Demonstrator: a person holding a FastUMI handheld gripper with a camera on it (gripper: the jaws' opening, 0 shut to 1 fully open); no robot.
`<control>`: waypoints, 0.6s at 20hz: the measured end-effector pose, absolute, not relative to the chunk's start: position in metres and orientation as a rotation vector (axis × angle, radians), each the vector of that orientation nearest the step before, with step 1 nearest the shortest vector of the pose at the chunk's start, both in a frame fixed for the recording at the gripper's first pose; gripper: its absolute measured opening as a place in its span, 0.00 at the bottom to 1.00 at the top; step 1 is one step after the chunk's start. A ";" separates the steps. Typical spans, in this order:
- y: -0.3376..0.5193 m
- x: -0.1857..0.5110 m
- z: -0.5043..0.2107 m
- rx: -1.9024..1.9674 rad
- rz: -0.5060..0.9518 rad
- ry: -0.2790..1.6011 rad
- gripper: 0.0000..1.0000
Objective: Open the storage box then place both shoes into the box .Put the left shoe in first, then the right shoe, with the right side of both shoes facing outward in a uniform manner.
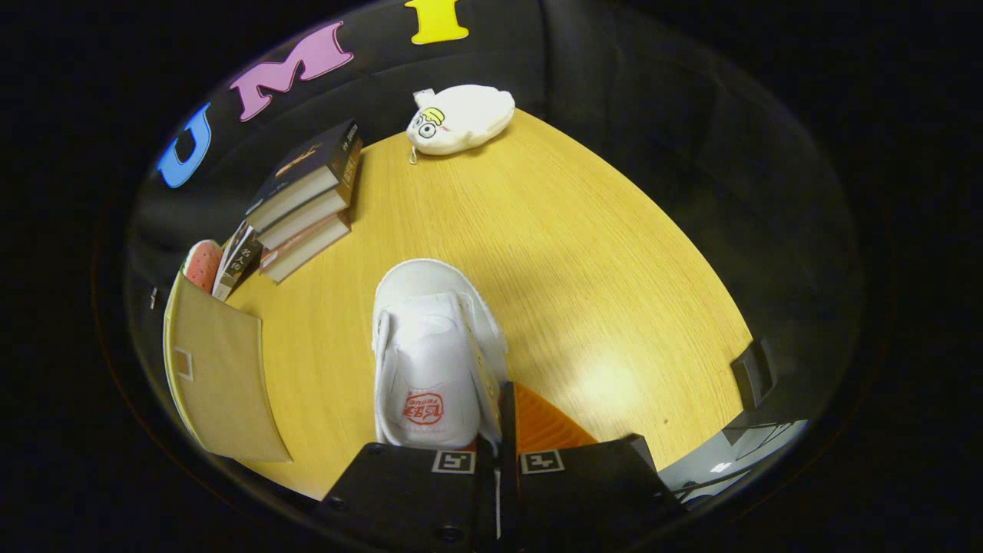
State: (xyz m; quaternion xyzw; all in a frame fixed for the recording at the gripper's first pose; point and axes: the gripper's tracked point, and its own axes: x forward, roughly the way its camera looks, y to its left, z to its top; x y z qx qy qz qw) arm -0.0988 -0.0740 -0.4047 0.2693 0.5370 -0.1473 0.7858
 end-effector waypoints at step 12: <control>0.035 -0.012 -0.198 0.723 -0.129 0.966 0.07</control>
